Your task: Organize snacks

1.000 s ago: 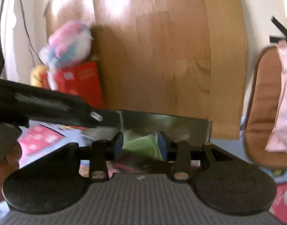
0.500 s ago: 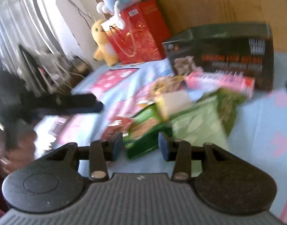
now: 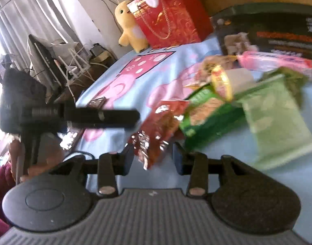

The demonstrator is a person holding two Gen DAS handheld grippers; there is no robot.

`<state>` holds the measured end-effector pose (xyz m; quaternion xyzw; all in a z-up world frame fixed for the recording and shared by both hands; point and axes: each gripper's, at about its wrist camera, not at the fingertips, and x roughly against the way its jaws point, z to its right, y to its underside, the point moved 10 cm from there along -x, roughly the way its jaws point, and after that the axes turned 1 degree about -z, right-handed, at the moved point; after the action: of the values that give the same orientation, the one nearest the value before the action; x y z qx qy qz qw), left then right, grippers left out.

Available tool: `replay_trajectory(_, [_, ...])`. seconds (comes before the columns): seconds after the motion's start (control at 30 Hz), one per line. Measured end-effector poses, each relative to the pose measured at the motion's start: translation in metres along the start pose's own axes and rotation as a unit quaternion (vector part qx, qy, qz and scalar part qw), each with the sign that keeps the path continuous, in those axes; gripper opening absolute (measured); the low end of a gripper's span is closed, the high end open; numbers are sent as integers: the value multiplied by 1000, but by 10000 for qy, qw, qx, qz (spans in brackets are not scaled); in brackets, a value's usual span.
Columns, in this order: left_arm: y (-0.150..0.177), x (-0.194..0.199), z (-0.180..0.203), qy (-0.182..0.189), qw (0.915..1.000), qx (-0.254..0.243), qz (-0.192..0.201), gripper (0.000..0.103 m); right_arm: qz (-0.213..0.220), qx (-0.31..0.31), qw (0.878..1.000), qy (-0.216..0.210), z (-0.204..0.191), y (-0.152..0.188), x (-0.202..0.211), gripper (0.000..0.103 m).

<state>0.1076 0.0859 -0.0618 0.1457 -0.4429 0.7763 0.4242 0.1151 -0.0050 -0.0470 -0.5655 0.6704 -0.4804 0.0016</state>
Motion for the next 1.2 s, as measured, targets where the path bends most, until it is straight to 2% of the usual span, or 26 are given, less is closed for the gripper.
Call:
replay_trajectory(0.07, [2, -2, 4, 49, 10000, -28, -18, 81, 17, -133, 9999, -60, -1, -1, -10, 20])
replay_trajectory(0.13, [3, -3, 6, -3, 10000, -76, 9, 79, 6, -476, 9983, -321, 2, -1, -13, 16])
replay_trajectory(0.17, [3, -4, 9, 28, 10000, -40, 8, 67, 1, -636, 9969, -470, 3, 0, -11, 15])
replay_trajectory(0.23, [-1, -7, 14, 171, 9998, 35, -4, 67, 50, -847, 9941, -670, 5, 0, -5, 15])
replay_trajectory(0.4, [-24, -19, 51, 241, 9993, -294, 68, 66, 526, -769, 9941, -558, 7, -18, 27, 15])
replay_trajectory(0.53, [-64, -30, 91, 323, 9957, -830, 240, 66, 1087, -821, 9894, -509, 22, -51, 57, 15])
replay_trajectory(0.67, [-108, -57, 131, 354, 9904, -1283, 368, 66, 1646, -842, 9822, -338, 49, -91, 85, 15])
replay_trajectory(0.83, [-150, -111, 154, 232, 9891, -1402, 381, 69, 2040, -1044, 9734, 52, 95, -136, 94, 15])
replay_trajectory(0.93, [-157, -140, 143, 7, 9923, -1224, 191, 70, 1967, -1038, 9740, 438, 121, -149, 77, 20])
replay_trajectory(0.97, [-157, -141, 137, -51, 9935, -1131, 149, 69, 1938, -976, 9737, 687, 128, -151, 73, 27])
replay_trajectory(1.03, [-157, -127, 129, 103, 9946, -996, 289, 69, 2009, -744, 9667, 1396, 144, -149, 76, 39])
replay_trajectory(1.07, [-155, -116, 124, 148, 9945, -967, 383, 69, 2127, -692, 9635, 1469, 146, -146, 83, 41])
replay_trajectory(1.13, [-147, -93, 108, 157, 9949, -820, 563, 69, 2264, -787, 9637, 1178, 143, -136, 97, 41])
replay_trajectory(1.2, [-130, -76, 90, 193, 9965, -597, 560, 69, 2260, -746, 9680, 797, 128, -123, 103, 41])
